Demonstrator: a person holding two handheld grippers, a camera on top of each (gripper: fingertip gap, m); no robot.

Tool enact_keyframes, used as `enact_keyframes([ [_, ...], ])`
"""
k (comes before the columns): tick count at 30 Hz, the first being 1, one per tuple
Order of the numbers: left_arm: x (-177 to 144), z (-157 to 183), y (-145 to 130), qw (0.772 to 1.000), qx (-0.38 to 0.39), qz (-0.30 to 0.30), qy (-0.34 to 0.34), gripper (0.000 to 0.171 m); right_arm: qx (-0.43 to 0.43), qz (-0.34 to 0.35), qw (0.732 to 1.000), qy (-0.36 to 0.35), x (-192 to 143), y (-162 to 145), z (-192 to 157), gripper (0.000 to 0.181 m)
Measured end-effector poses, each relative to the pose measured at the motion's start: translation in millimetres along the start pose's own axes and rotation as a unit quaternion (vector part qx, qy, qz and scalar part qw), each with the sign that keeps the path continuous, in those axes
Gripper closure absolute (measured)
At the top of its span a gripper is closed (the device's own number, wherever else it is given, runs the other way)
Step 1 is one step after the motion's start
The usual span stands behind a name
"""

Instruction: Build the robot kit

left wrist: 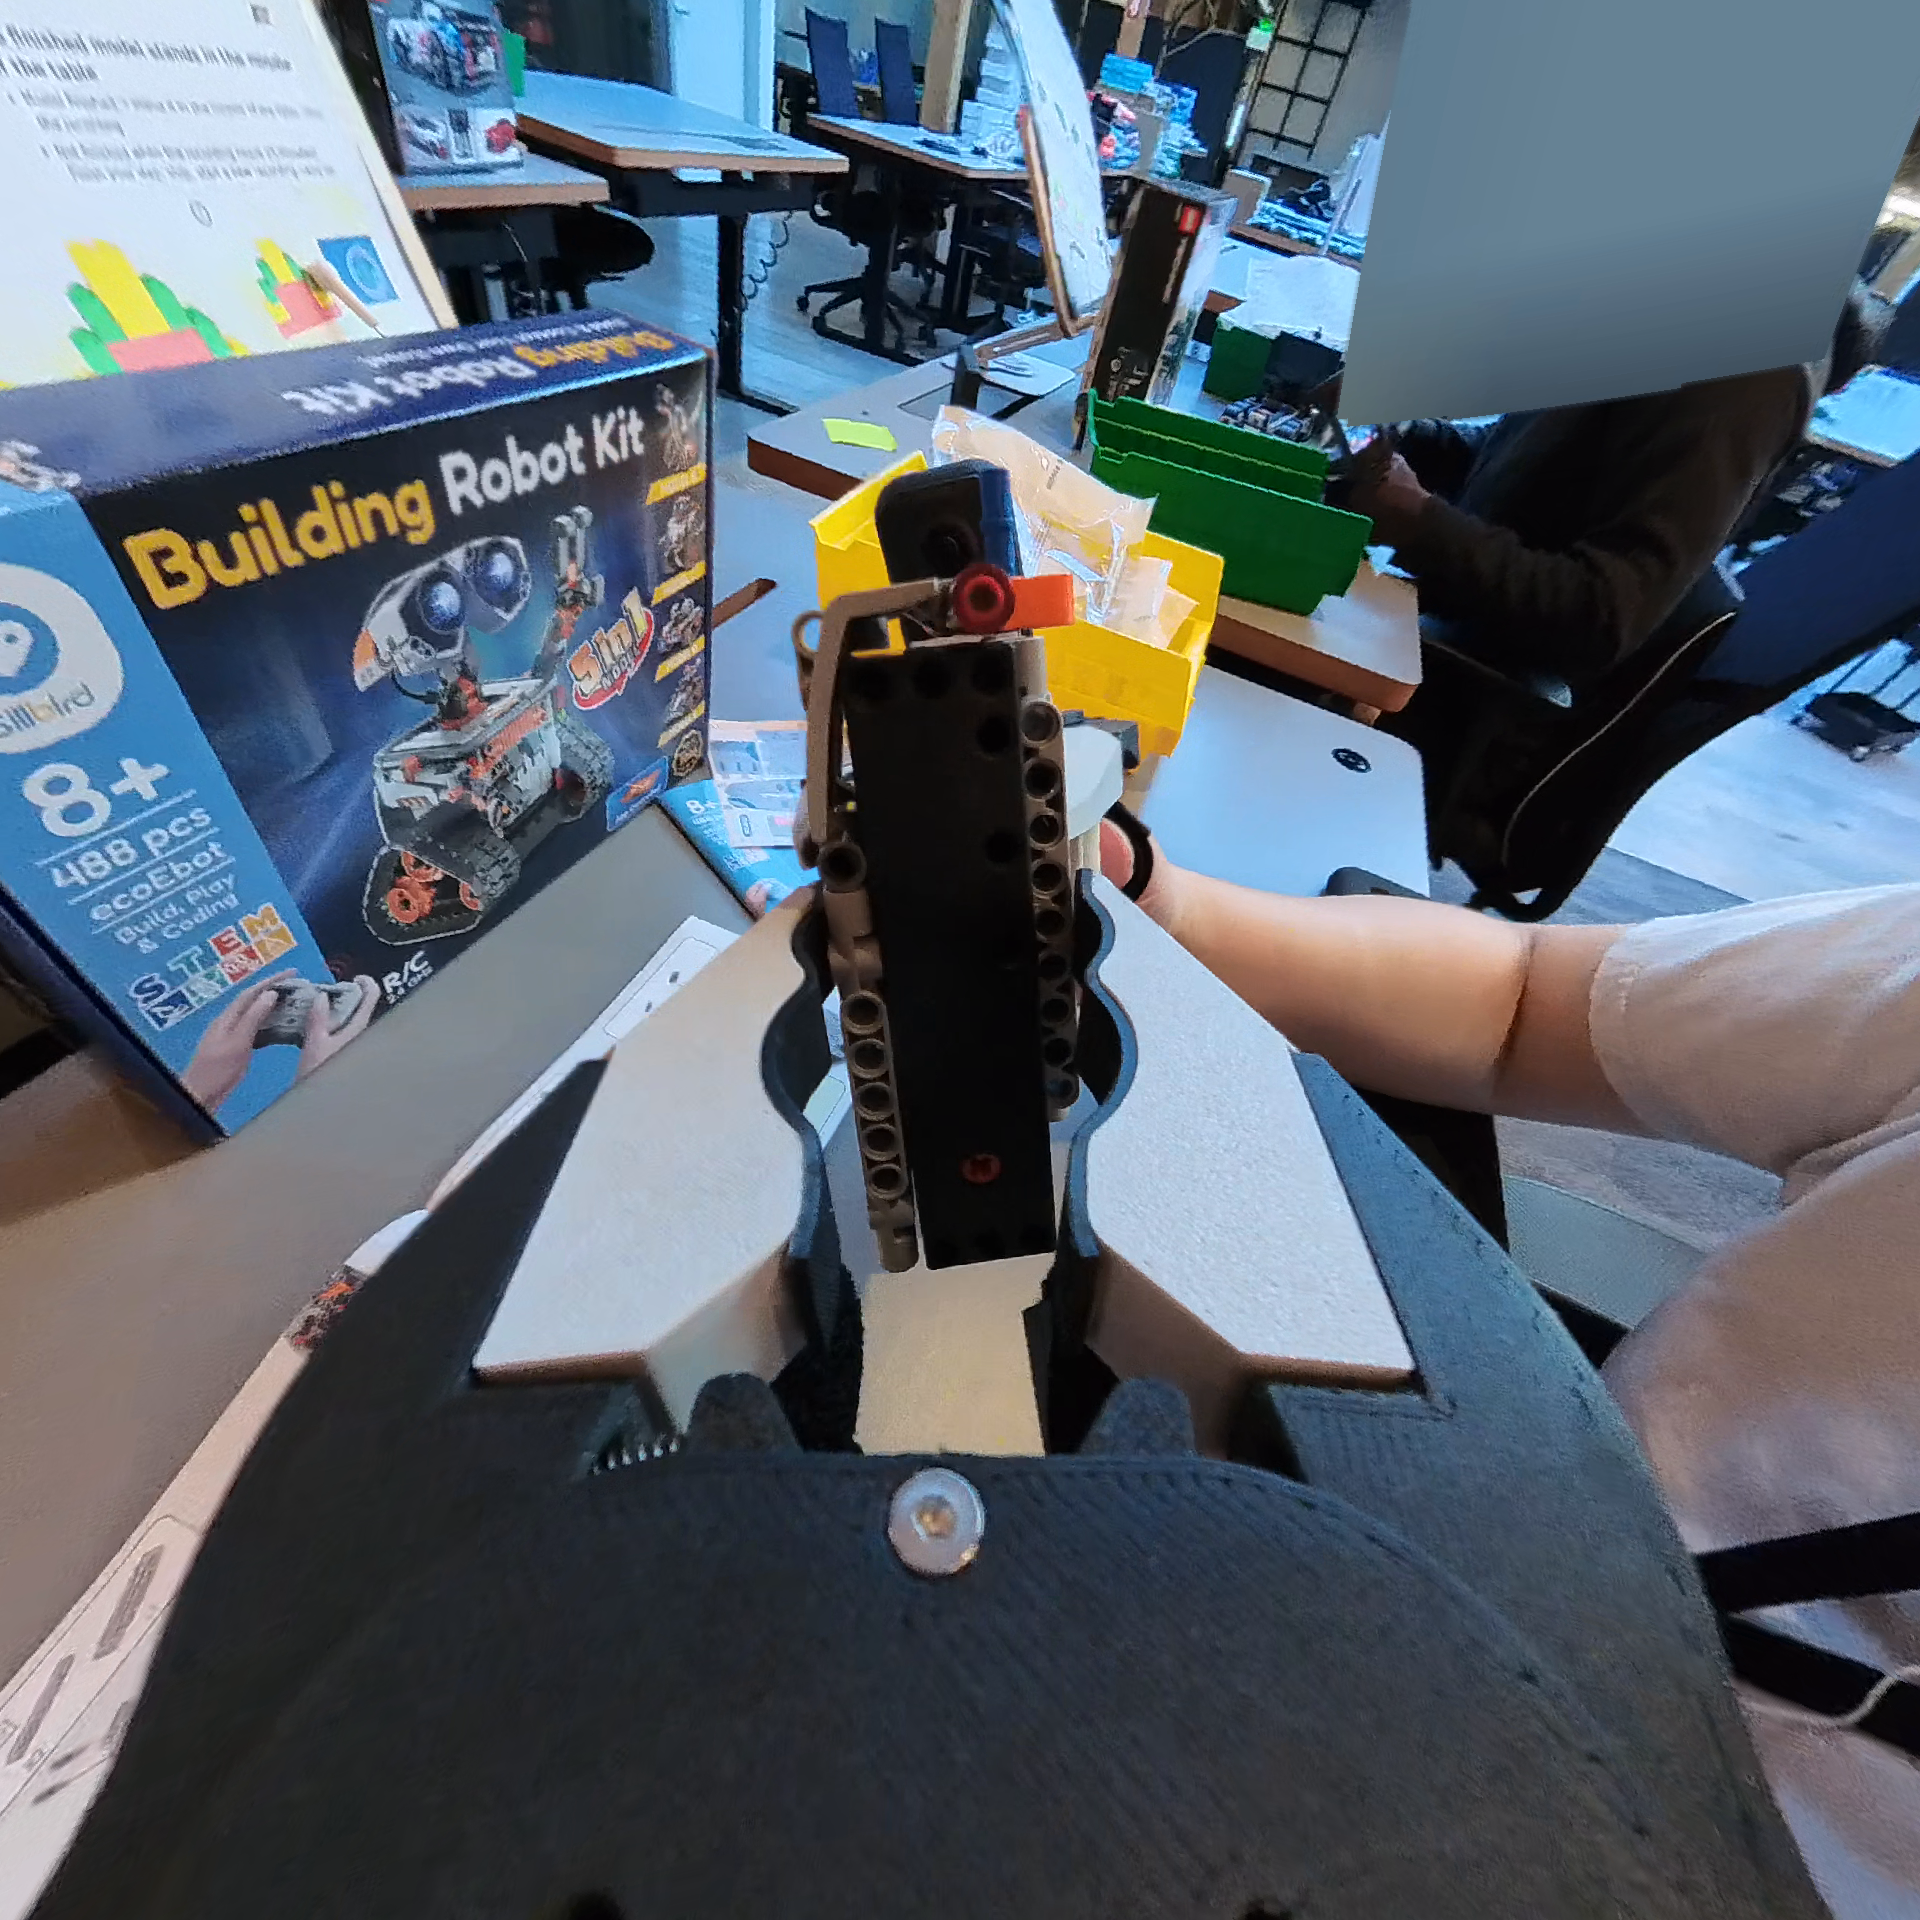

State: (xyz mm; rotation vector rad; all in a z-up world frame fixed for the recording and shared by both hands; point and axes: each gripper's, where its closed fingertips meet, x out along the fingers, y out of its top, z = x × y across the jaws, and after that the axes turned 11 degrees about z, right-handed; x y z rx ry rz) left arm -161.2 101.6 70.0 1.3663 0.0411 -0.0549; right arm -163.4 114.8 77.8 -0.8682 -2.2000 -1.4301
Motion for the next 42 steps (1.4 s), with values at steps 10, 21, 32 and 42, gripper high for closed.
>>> enact_keyframes([
  [10,-10,-12,-70,0.992,-0.073,-0.026,-0.101,0.129,-0.043,-0.165,0.979,-0.112,-30,-57,26,0.139],
  [21,-23,8,-175,0.988,0.043,-0.054,-0.138,0.128,-0.152,-0.295,0.934,-0.132,-80,-141,24,0.139],
  [32,-28,-9,-184,0.988,0.075,-0.085,-0.106,0.127,-0.192,-0.313,0.921,-0.128,-82,-151,38,0.139],
  [42,-42,-7,-175,0.986,0.047,-0.070,-0.143,0.120,-0.203,-0.306,0.920,-0.135,-82,-151,39,0.139],
])
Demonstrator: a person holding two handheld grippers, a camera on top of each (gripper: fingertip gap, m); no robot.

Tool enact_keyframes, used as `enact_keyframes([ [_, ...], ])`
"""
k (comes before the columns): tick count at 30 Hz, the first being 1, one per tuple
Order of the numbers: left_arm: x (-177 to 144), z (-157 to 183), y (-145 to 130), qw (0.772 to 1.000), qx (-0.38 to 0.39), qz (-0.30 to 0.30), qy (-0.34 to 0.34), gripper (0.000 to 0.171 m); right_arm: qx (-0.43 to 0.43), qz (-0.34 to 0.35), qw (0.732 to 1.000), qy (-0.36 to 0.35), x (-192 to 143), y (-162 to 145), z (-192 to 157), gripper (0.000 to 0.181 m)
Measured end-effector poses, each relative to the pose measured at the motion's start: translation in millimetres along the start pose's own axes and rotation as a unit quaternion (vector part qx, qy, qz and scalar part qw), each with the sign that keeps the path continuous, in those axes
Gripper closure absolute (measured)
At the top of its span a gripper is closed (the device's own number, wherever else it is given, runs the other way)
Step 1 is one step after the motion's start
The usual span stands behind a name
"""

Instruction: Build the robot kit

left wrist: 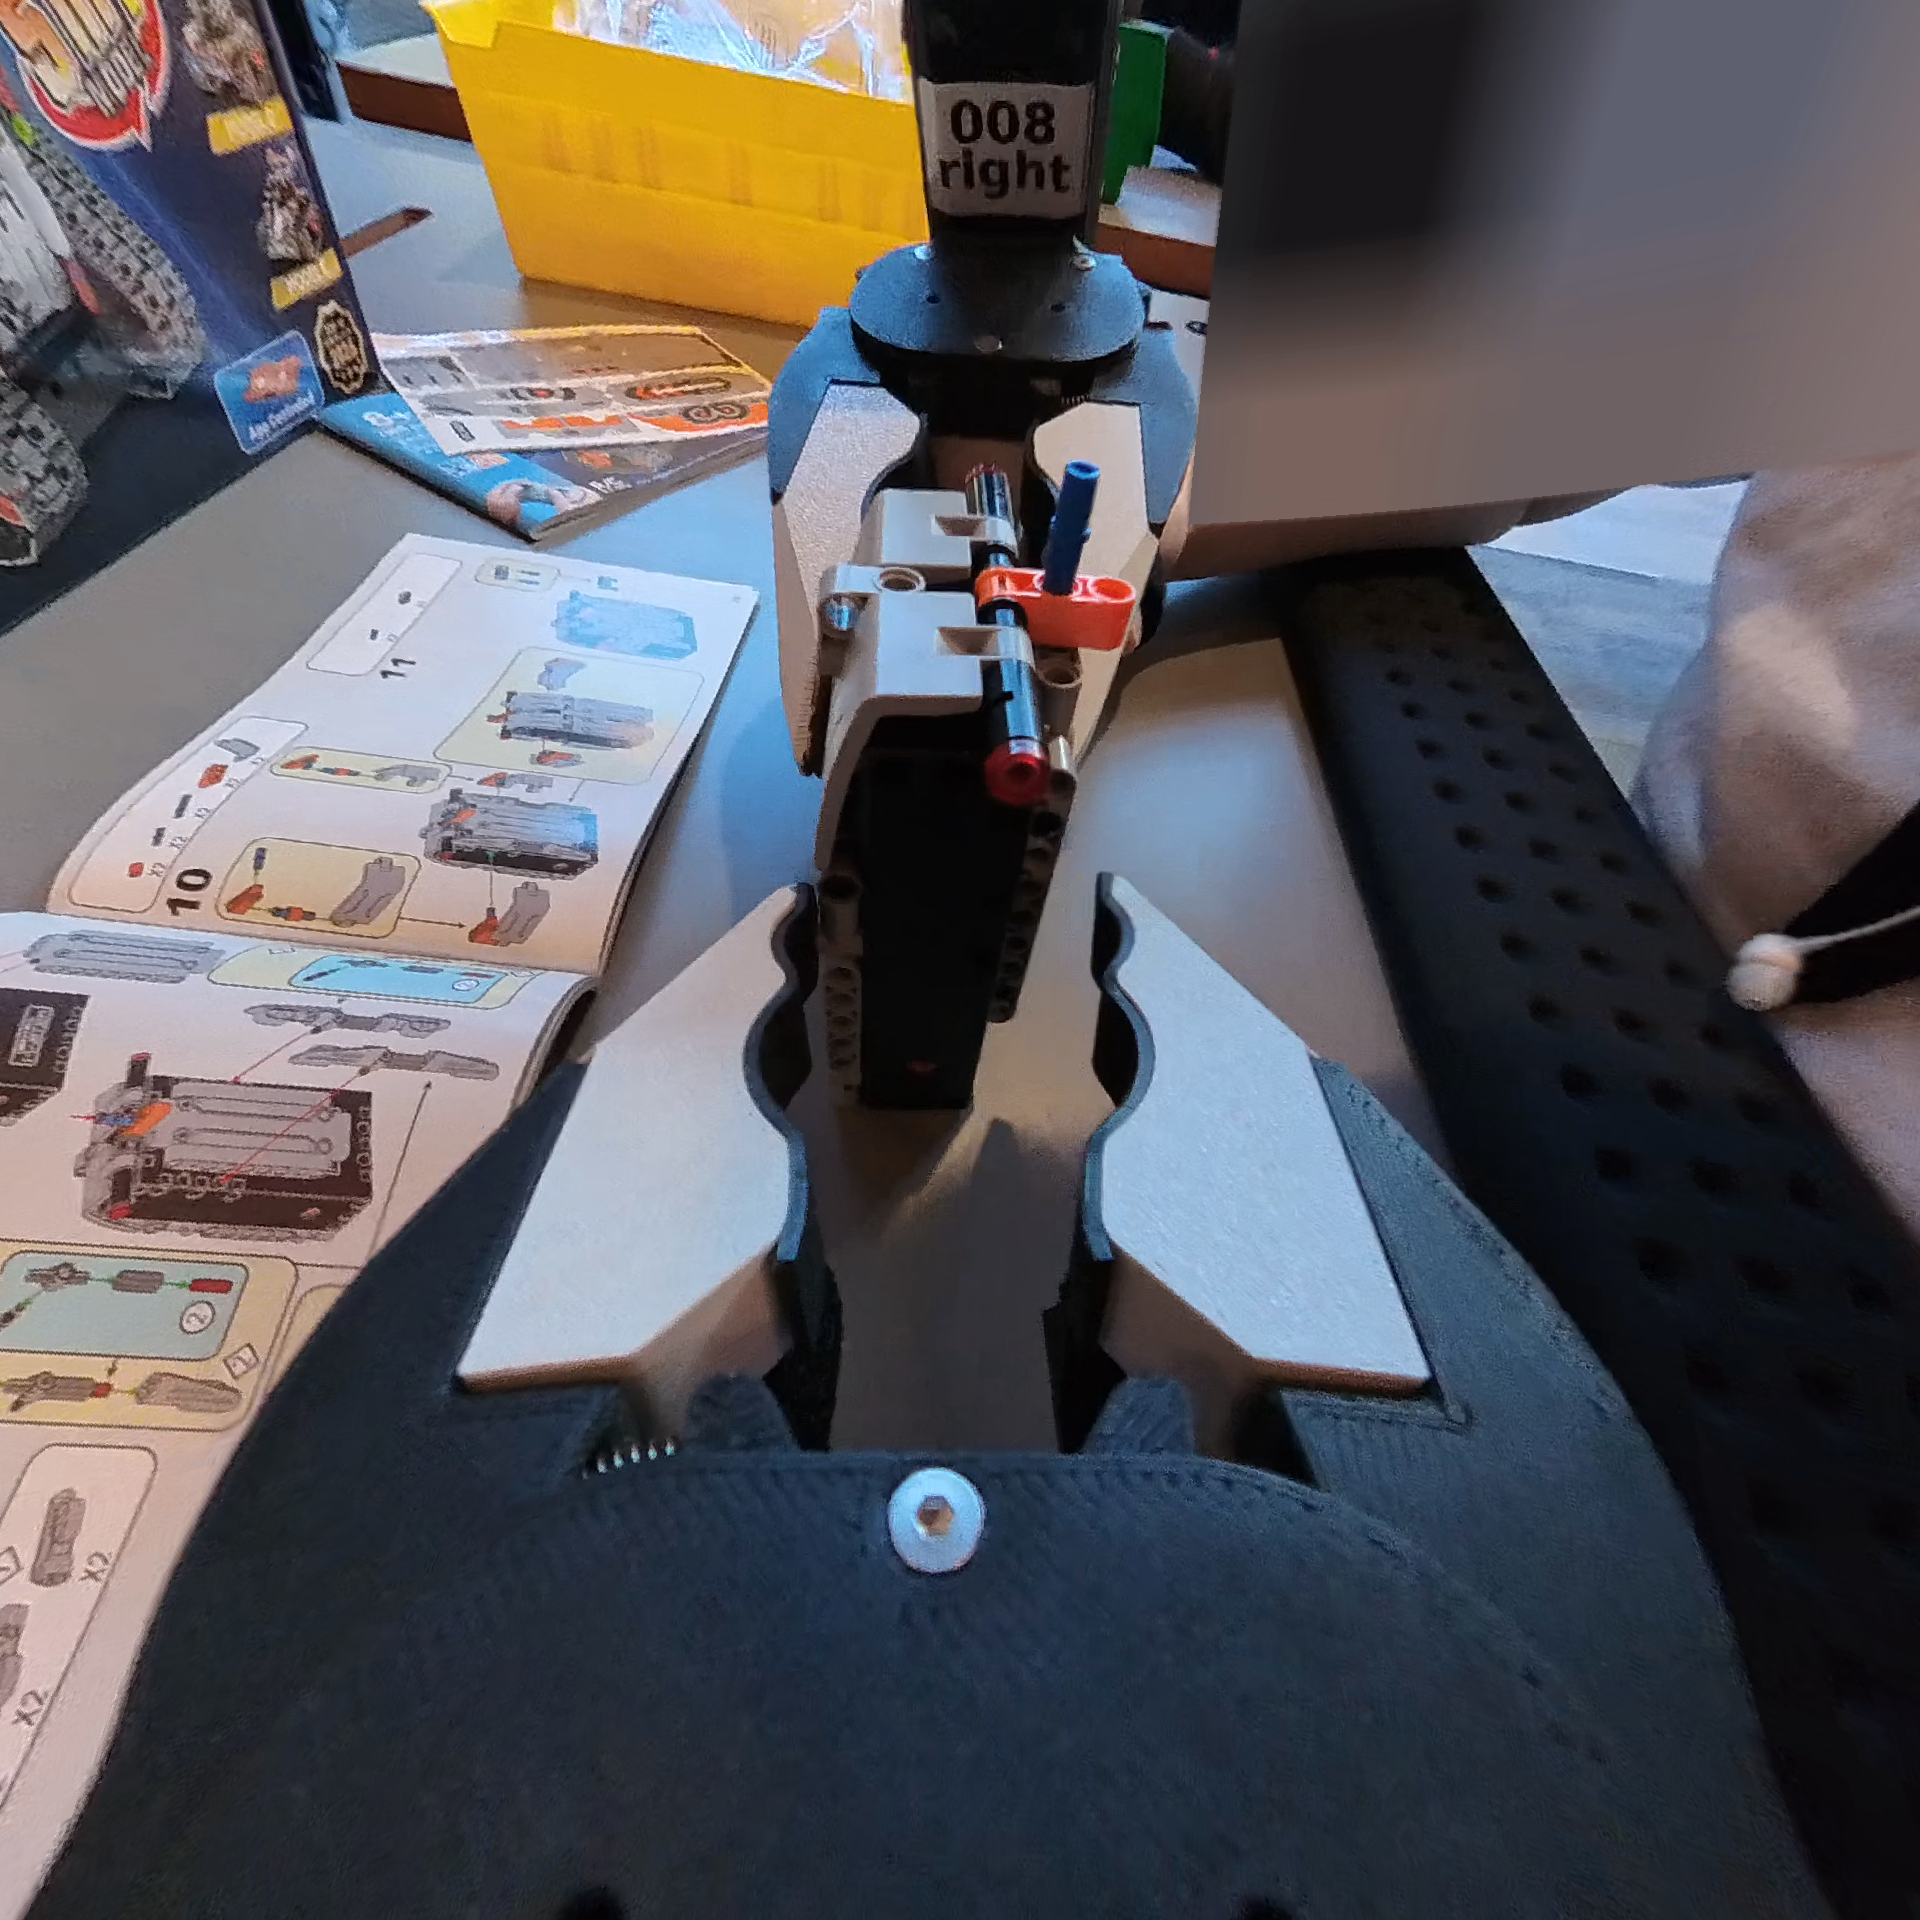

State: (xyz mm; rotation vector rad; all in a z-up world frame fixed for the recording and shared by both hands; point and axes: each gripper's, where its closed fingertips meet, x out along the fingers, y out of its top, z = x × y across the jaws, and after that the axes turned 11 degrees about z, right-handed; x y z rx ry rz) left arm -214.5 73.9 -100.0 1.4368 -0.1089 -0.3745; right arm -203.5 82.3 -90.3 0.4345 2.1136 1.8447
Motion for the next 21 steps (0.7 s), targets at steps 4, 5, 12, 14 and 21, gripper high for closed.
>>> enact_keyframes([
  [4,3,-3,-4,1.000,0.021,-0.010,0.015,0.127,0.010,0.013,1.000,0.002,-1,3,1,0.138],
  [5,4,-3,-5,0.999,0.030,-0.011,0.017,0.128,0.013,0.019,1.000,0.004,-2,5,1,0.135],
  [12,6,-3,-4,0.999,0.046,-0.013,0.025,0.129,0.012,0.028,0.999,0.011,-3,8,-1,0.137],
  [14,5,-1,1,0.999,0.044,-0.004,0.024,0.128,0.002,0.025,1.000,0.012,-4,9,-3,0.135],
  [21,-2,5,30,0.996,0.064,0.044,0.038,0.119,-0.032,0.046,0.998,0.007,-9,23,-6,0.129],
])
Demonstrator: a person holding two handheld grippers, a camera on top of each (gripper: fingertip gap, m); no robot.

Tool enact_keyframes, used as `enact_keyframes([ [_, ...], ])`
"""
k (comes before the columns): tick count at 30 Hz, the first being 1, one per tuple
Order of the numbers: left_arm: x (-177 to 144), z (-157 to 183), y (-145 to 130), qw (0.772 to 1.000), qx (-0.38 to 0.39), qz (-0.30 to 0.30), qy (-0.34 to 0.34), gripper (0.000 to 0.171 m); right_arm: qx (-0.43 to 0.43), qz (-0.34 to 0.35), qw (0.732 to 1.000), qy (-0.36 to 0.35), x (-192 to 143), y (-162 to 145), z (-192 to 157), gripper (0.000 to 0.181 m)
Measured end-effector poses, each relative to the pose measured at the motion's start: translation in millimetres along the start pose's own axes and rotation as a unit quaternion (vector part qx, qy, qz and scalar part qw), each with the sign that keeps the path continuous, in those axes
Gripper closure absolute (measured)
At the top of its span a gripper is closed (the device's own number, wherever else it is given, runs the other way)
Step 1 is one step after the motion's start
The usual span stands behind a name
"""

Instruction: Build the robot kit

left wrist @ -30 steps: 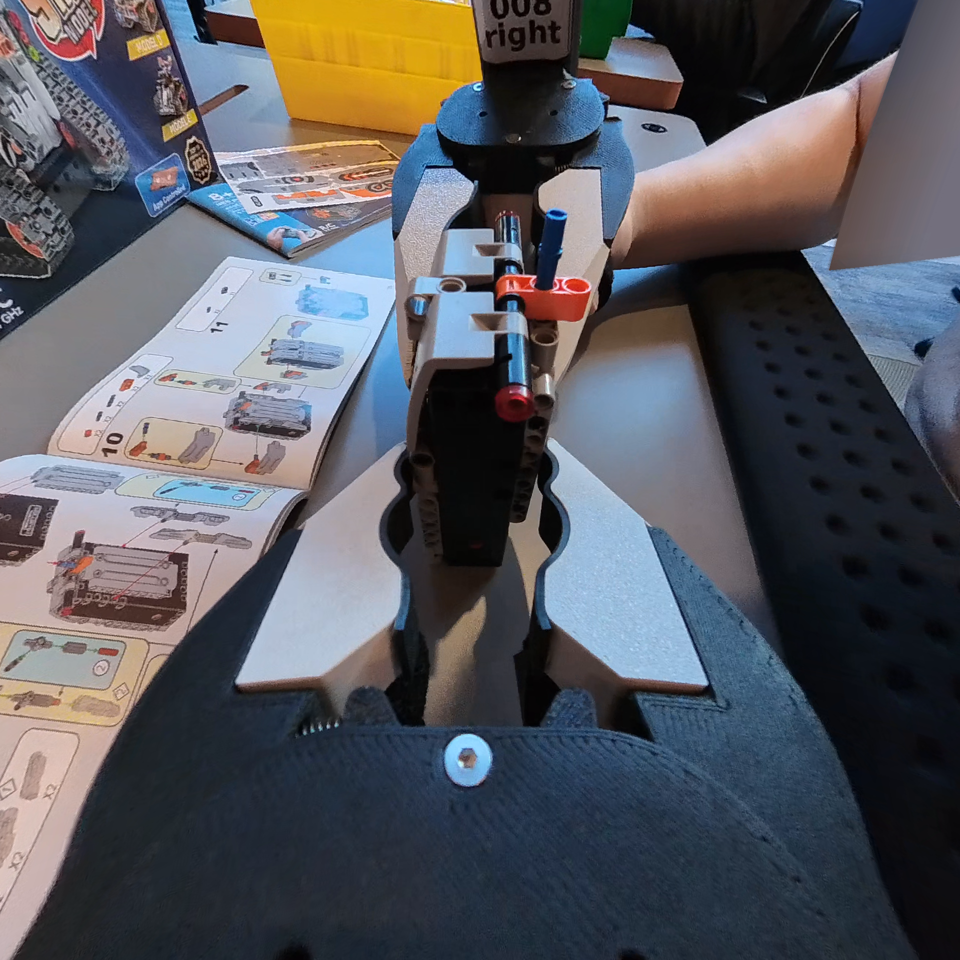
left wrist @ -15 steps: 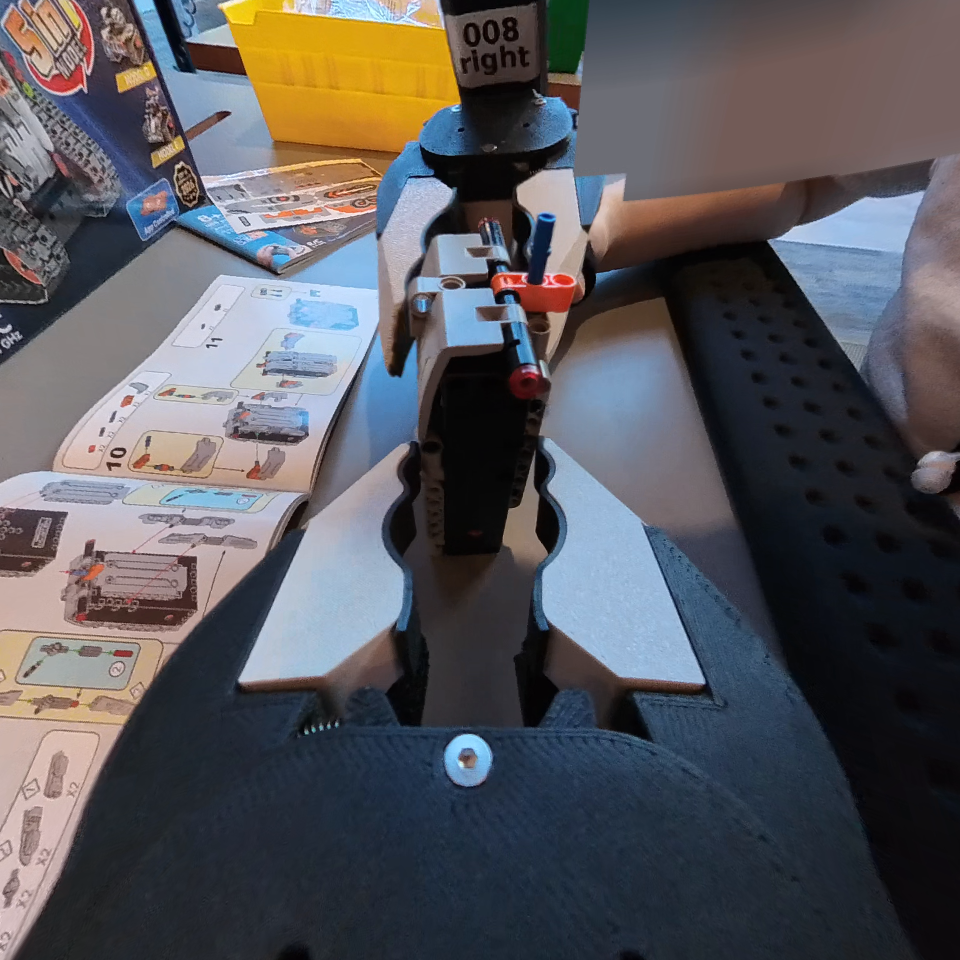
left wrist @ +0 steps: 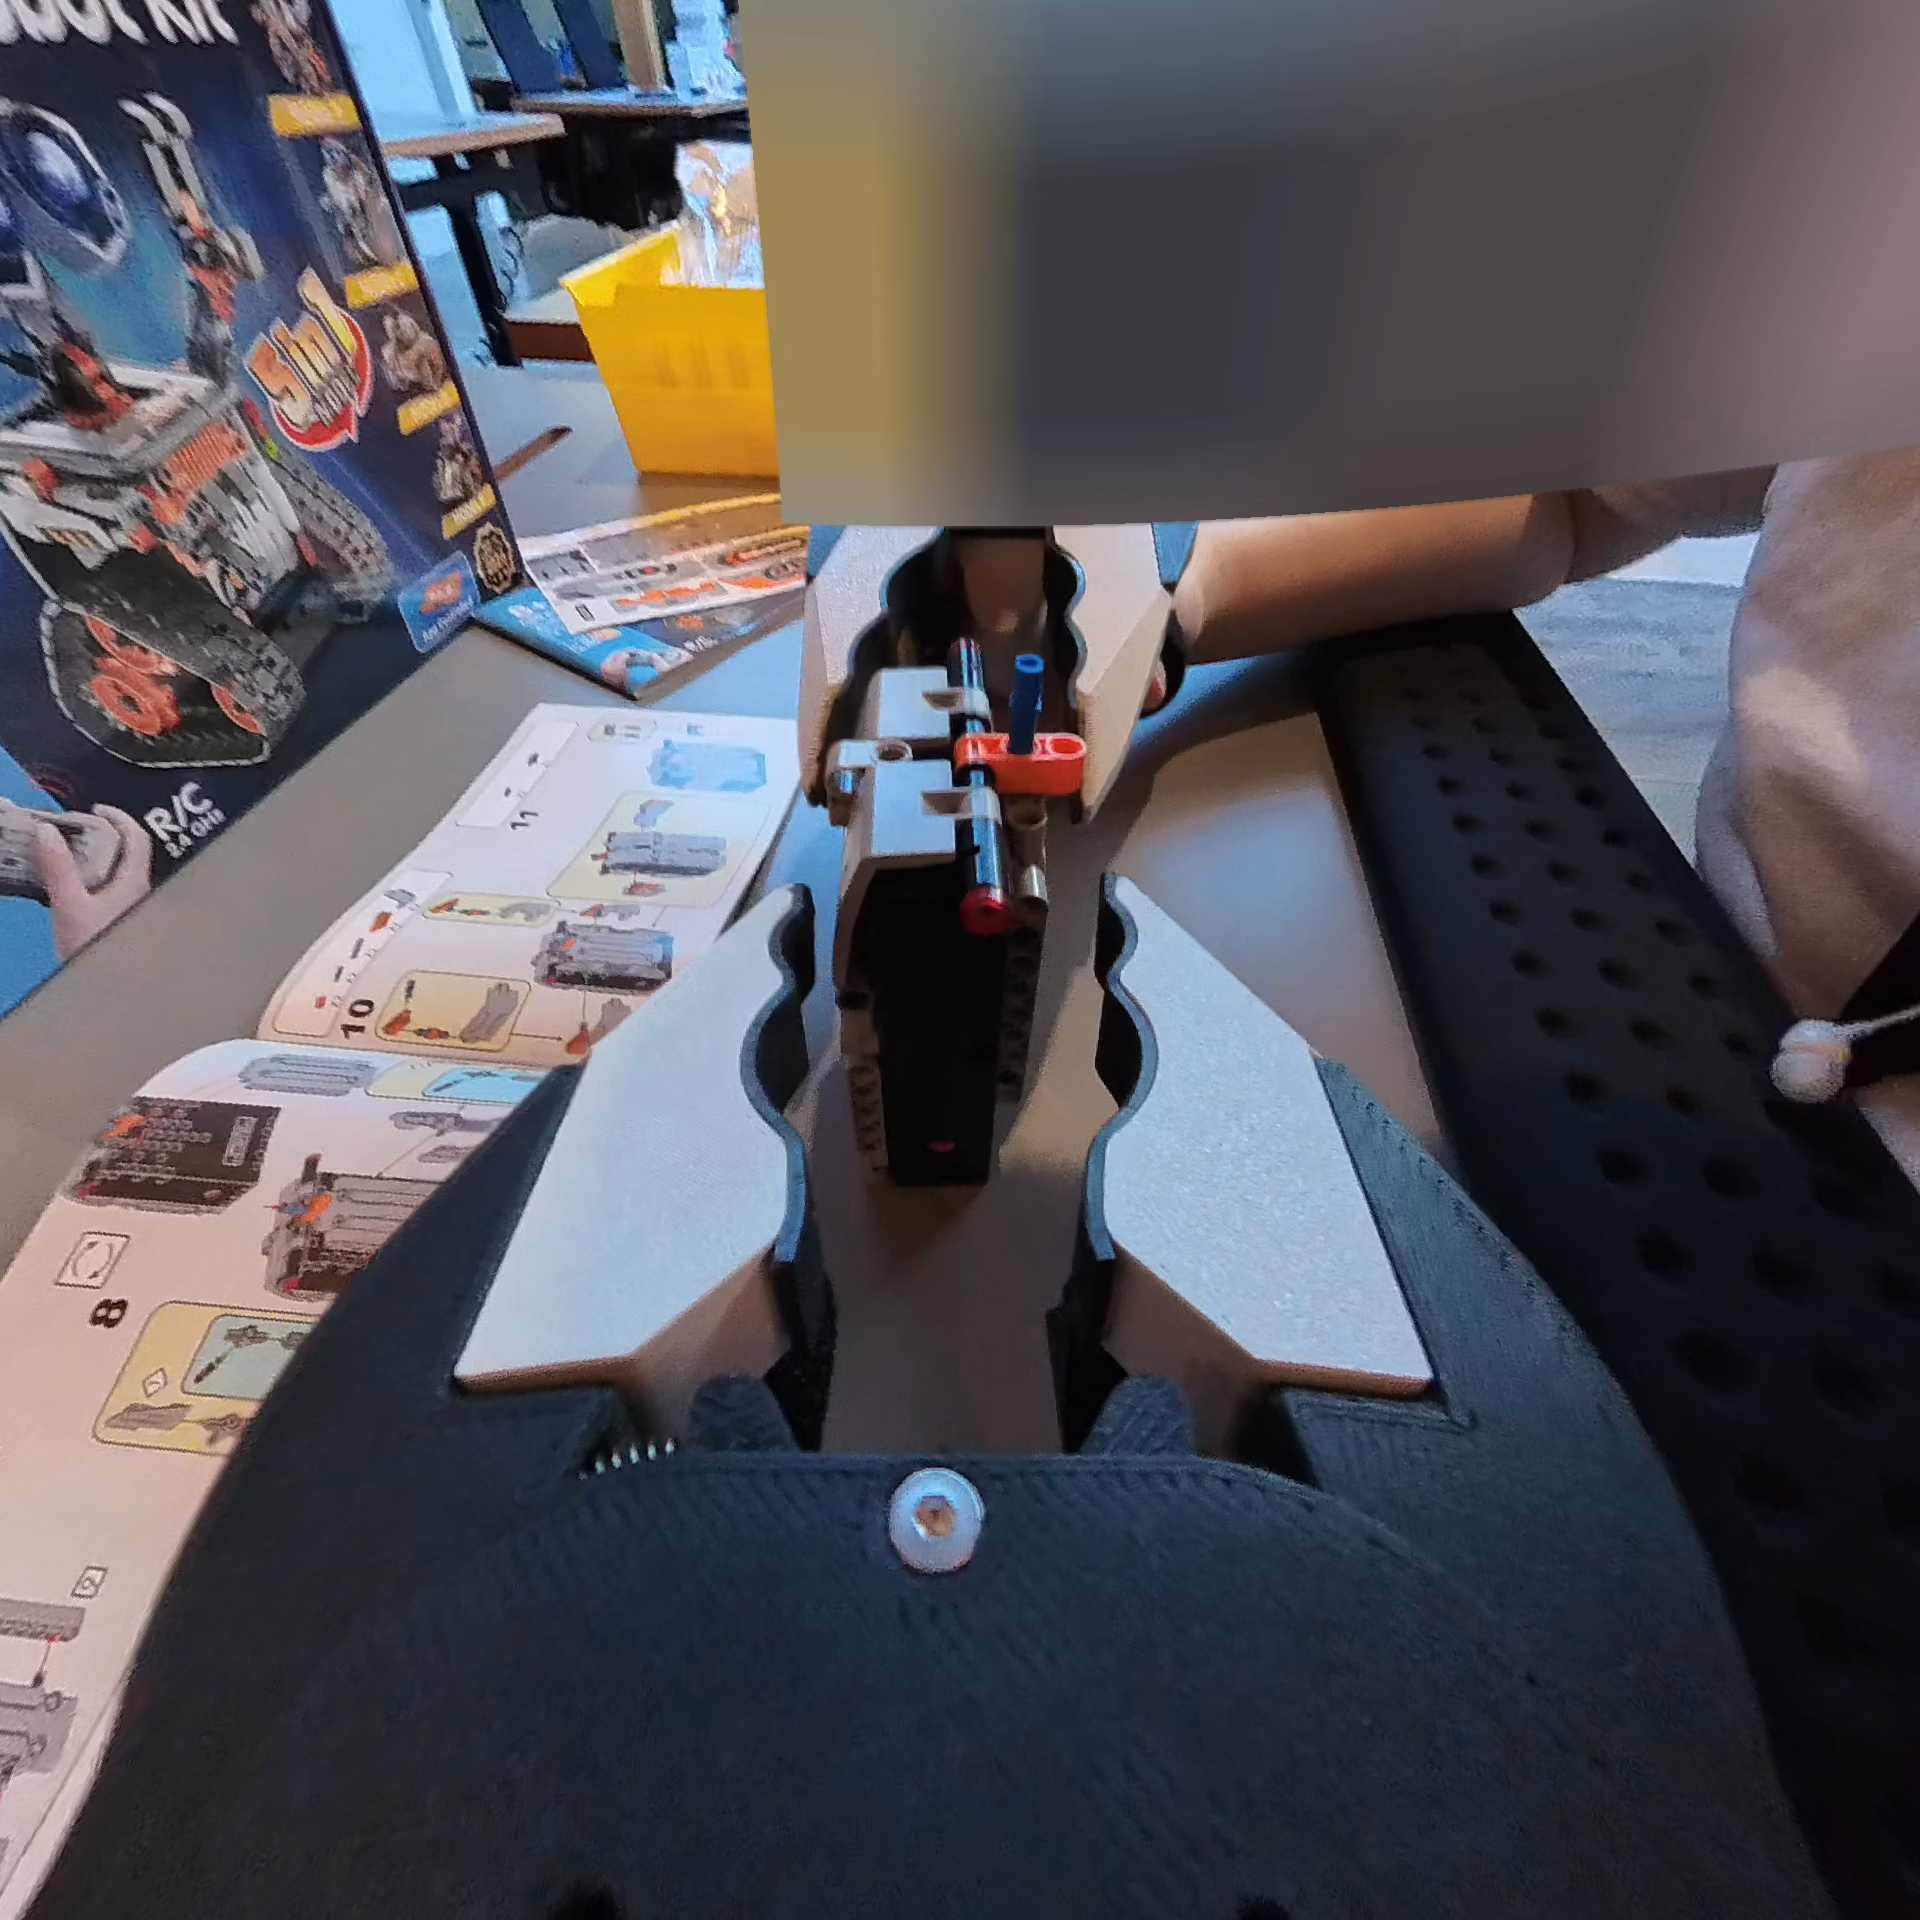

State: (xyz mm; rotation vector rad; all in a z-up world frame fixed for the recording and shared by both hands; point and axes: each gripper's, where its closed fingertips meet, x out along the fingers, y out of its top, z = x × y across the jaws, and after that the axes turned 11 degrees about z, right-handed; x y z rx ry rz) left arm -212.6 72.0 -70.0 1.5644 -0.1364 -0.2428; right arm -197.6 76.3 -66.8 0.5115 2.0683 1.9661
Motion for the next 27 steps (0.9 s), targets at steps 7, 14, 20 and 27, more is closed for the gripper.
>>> enact_keyframes([
  [7,1.5,-4.3,5.2,0.999,0.022,0.013,0.028,0.131,-0.019,-0.004,1.000,-0.005,7.2,0.8,-1.1,0.132],
  [14,0.9,-5.8,3.6,0.999,0.013,0.011,0.028,0.129,-0.031,-0.007,0.999,-0.016,6.8,0.5,1.1,0.139],
  [20,1.2,-4.1,1.2,1.000,0.018,0.000,0.021,0.132,-0.024,-0.019,0.999,-0.015,7.2,-0.7,0.6,0.139],
  [27,1.1,-4.2,1.7,1.000,0.011,0.010,0.017,0.132,-0.009,-0.016,1.000,-0.012,8.0,-0.8,0.8,0.139],
])
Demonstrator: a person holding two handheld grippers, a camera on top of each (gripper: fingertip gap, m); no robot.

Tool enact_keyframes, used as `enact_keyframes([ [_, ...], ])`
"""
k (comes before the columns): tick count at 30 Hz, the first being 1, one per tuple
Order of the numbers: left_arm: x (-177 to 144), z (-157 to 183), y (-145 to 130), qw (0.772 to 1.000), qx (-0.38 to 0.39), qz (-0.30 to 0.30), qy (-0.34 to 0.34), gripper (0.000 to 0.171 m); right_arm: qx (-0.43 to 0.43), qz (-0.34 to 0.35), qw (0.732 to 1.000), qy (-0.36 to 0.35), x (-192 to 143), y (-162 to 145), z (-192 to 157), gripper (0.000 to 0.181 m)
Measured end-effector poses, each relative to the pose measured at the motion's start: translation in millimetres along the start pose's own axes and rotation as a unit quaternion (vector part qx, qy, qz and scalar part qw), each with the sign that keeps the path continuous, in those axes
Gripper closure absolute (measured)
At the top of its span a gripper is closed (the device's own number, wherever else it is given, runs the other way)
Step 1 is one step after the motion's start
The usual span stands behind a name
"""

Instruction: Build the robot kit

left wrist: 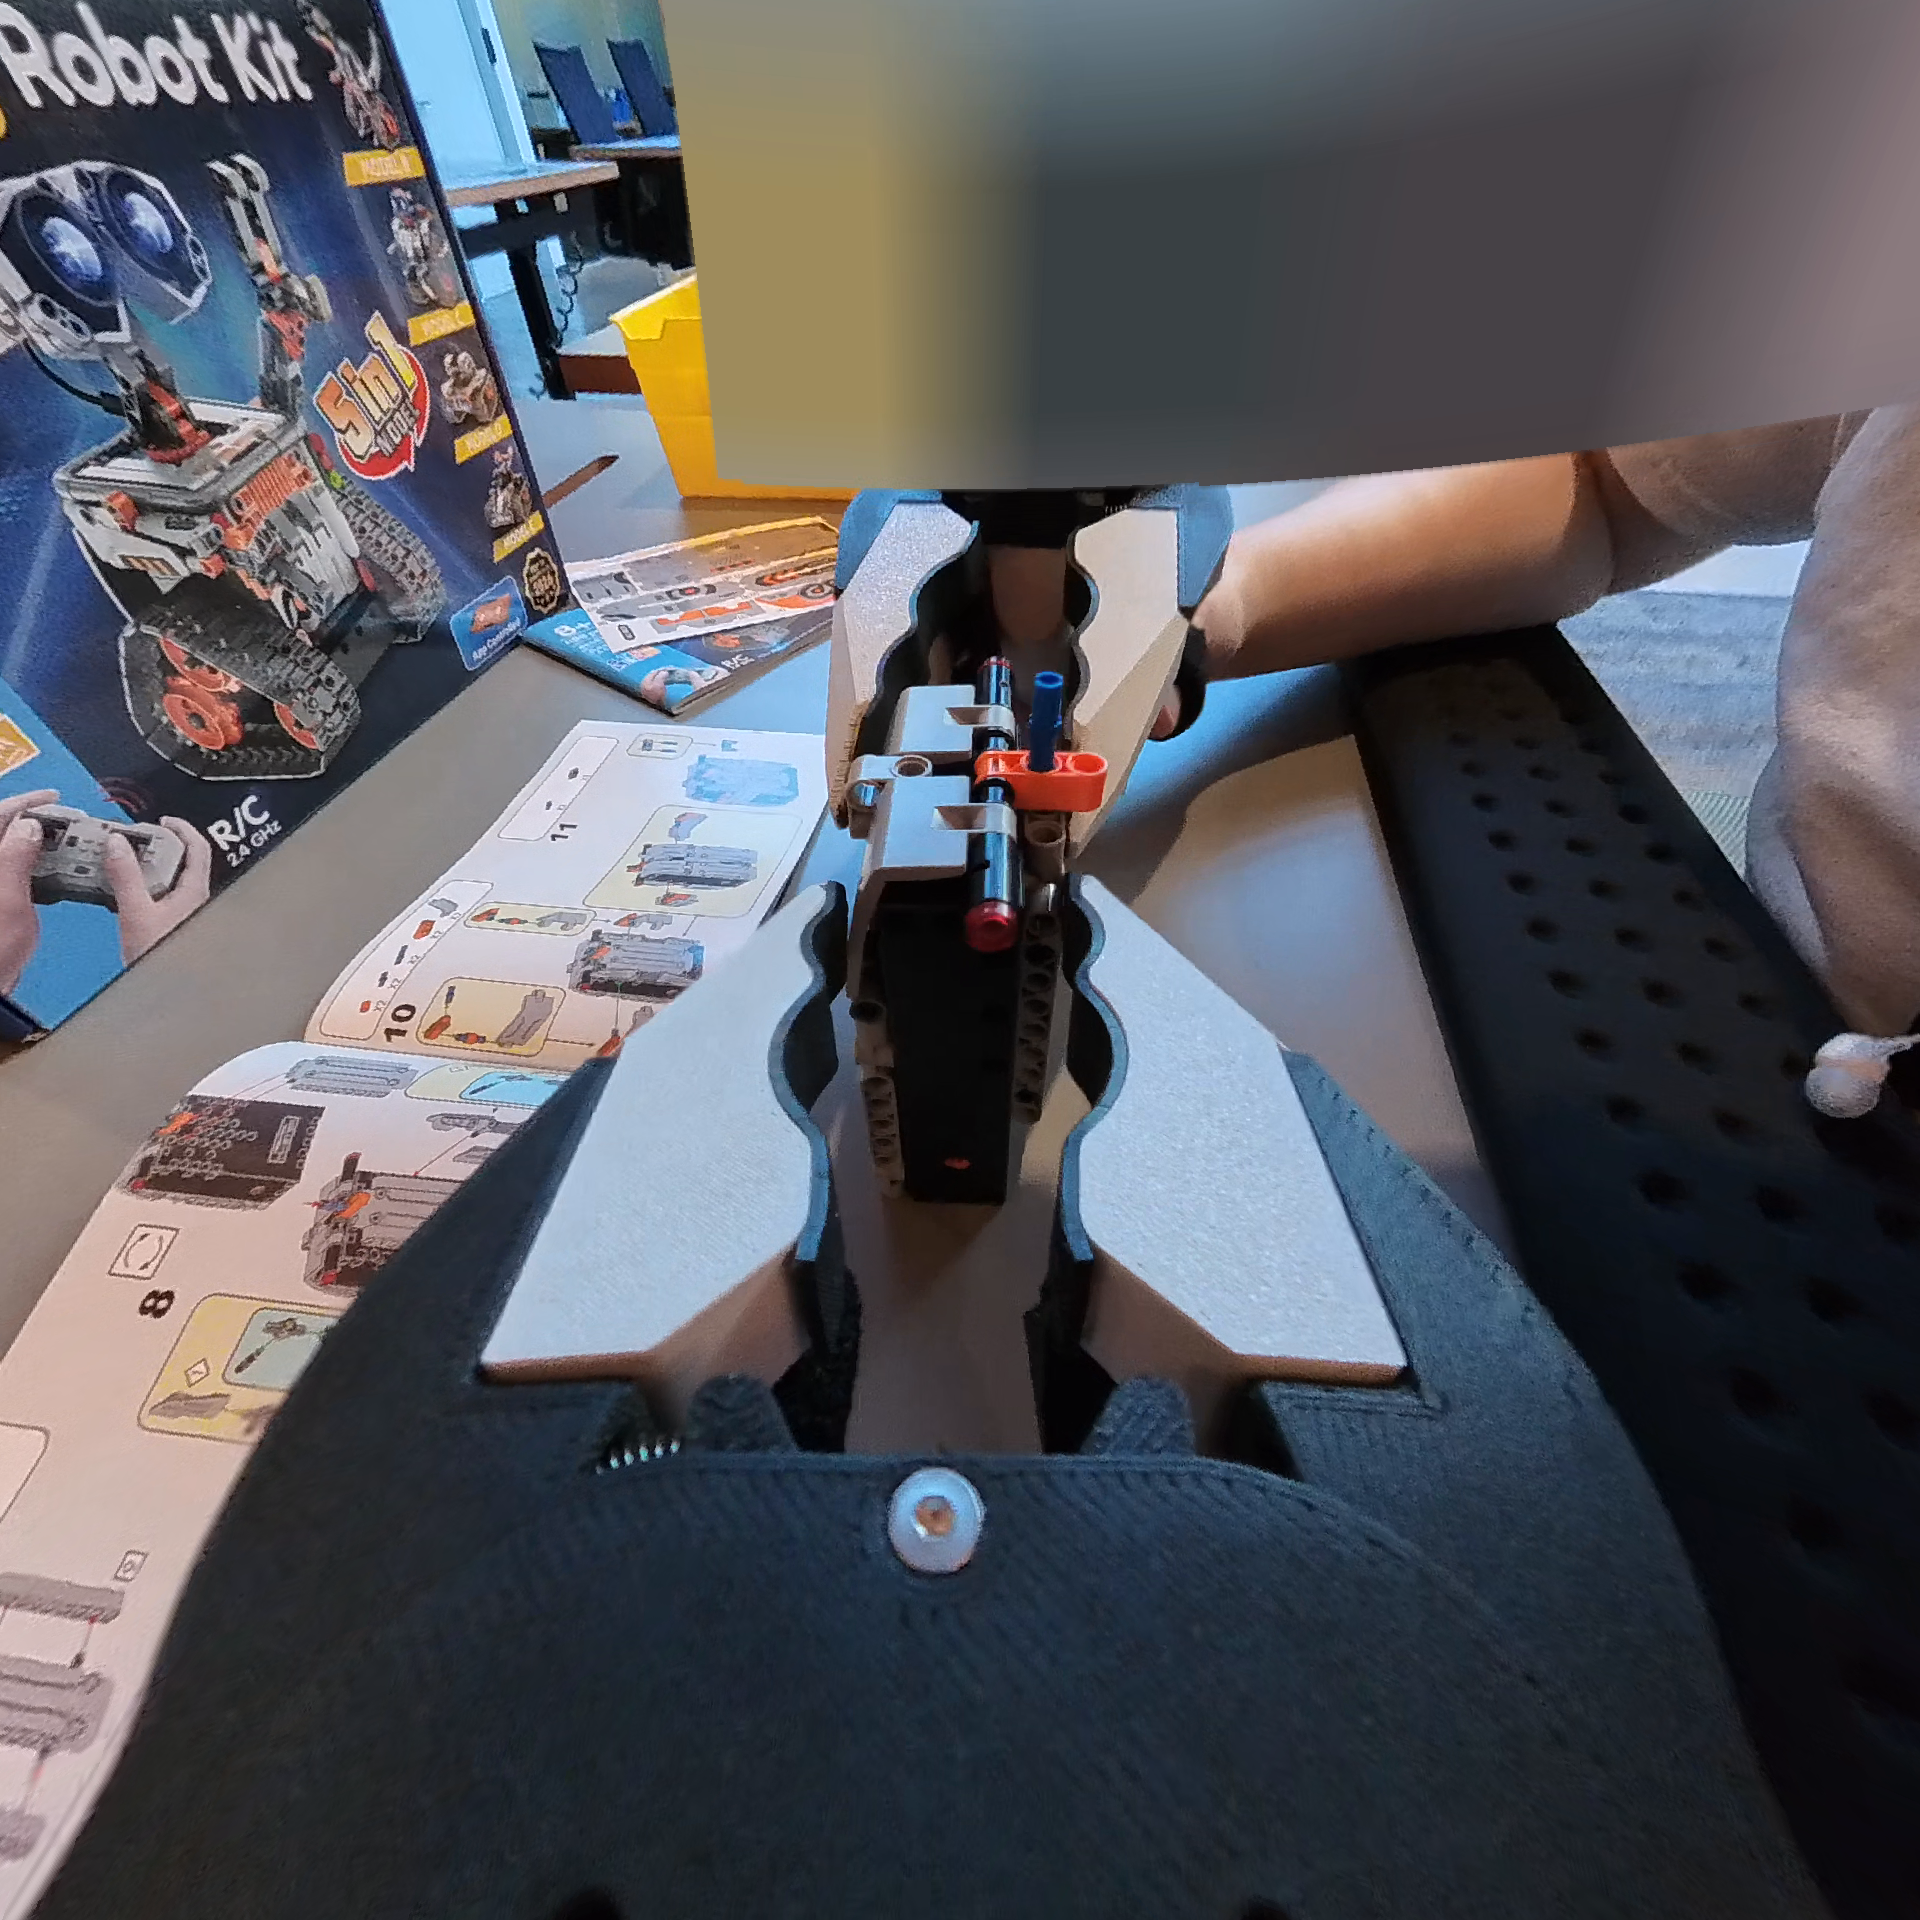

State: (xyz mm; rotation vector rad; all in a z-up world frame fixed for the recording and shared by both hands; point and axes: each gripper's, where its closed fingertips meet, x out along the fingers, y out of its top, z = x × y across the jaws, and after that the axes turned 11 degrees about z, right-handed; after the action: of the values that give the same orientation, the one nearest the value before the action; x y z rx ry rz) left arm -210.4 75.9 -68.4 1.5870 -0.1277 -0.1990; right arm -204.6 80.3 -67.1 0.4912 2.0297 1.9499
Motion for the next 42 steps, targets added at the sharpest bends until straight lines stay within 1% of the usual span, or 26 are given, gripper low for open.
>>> enact_keyframes([
  [1,0,0,0,1.000,-0.005,0.002,-0.002,0.131,-0.002,0.006,1.000,-0.001,0,0,0,0.138],
  [3,2,-1,-5,1.000,-0.015,-0.011,0.001,0.122,-0.006,0.006,1.000,-0.004,0,-2,-1,0.138],
  [4,3,1,-8,1.000,-0.015,-0.020,-0.003,0.128,-0.007,0.000,1.000,-0.003,0,-4,-1,0.138],
  [5,3,2,-9,1.000,-0.007,-0.023,-0.002,0.130,-0.010,-0.004,1.000,0.000,0,-4,-2,0.139],
  [8,4,2,-9,1.000,-0.001,-0.023,-0.001,0.129,-0.025,-0.017,1.000,0.003,-1,-4,-3,0.139],
  [9,4,3,-9,1.000,-0.003,-0.021,-0.004,0.129,-0.020,-0.017,1.000,0.008,-1,-3,-4,0.136],
  [10,3,4,-9,1.000,-0.006,-0.021,-0.012,0.128,-0.011,-0.011,1.000,0.006,-2,-1,-4,0.119],
  [11,2,5,-8,1.000,-0.011,-0.019,-0.014,0.118,-0.004,-0.005,1.000,0.003,-4,1,-3,0.105],
  [12,1,5,-5,1.000,-0.013,-0.011,-0.014,0.109,-0.003,0.001,1.000,0.003,-7,3,-3,0.101],
  [13,-1,5,-1,1.000,-0.010,-0.002,-0.016,0.108,-0.012,0.008,1.000,-0.002,-12,6,-1,0.100],
  [17,-16,-7,13,1.000,0.011,0.024,0.006,0.108,-0.079,0.035,0.995,-0.057,-38,23,24,0.098],
  [19,-24,-17,24,0.998,0.010,0.050,0.028,0.108,-0.094,0.066,0.990,-0.081,-50,37,36,0.097],
  [23,-41,-30,52,0.989,0.005,0.135,0.064,0.109,-0.092,0.123,0.981,-0.115,-70,53,54,0.106],
  [26,-55,-44,64,0.979,0.008,0.173,0.104,0.108,-0.079,0.148,0.979,-0.113,-75,58,56,0.109],
  [29,-64,-59,64,0.973,0.024,0.176,0.150,0.108,-0.072,0.142,0.980,-0.116,-75,54,59,0.113],
  [33,-72,-81,55,0.961,0.034,0.153,0.227,0.108,-0.086,0.136,0.977,-0.142,-78,51,68,0.119],
  [38,-77,-95,43,0.956,0.014,0.137,0.261,0.108,-0.107,0.107,0.964,-0.220,-90,45,92,0.129],
  [40,-80,-100,41,0.952,0.006,0.136,0.274,0.108,-0.101,0.095,0.957,-0.254,-96,41,102,0.137],
  [42,-82,-103,40,0.950,0.006,0.133,0.282,0.109,-0.082,0.096,0.959,-0.253,-97,40,104,0.145],
])
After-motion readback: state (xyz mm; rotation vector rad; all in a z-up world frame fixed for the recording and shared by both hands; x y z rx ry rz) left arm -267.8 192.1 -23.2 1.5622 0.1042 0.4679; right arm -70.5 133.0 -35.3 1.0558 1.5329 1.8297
